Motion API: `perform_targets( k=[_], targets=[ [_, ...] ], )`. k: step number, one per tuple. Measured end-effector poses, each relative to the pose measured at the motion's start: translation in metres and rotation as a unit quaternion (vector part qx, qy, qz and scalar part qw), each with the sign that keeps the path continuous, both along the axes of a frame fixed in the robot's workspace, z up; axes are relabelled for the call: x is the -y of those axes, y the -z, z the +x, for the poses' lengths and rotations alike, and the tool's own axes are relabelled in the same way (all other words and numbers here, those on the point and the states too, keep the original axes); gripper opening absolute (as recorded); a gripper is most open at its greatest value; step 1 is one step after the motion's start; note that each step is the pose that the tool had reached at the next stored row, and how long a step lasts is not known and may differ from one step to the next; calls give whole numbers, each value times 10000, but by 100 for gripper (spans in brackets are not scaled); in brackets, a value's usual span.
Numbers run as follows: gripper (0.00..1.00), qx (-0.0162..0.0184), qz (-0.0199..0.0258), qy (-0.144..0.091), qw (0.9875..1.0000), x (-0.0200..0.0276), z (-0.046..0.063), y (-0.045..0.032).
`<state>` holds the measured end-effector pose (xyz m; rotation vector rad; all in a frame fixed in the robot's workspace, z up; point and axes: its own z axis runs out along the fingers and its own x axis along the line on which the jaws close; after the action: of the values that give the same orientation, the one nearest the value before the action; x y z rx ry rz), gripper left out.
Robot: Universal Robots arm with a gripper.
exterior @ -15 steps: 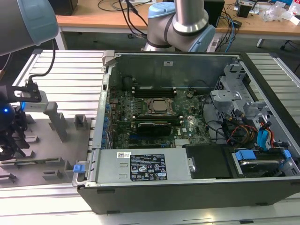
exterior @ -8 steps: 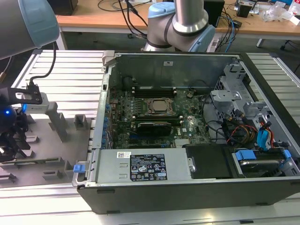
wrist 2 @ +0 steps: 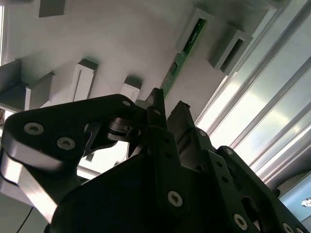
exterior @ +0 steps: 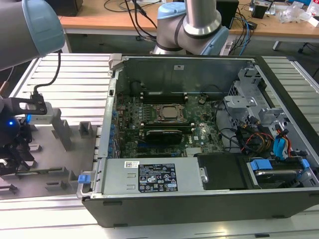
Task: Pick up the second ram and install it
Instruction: 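Pick up the second ram and move it above second insertion slot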
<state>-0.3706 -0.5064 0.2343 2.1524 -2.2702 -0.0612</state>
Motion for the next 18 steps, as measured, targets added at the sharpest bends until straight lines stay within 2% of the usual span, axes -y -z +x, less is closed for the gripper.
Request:
perform_targets(
  k=[1,11,14,18],
  targets=[
    [30,1,1,1,10000,11,0,40],
    [30,1,1,1,10000,30,0,256],
    [30,1,1,1,10000,30,0,296],
    [30,0,1,1,10000,30,0,302]
  ],
)
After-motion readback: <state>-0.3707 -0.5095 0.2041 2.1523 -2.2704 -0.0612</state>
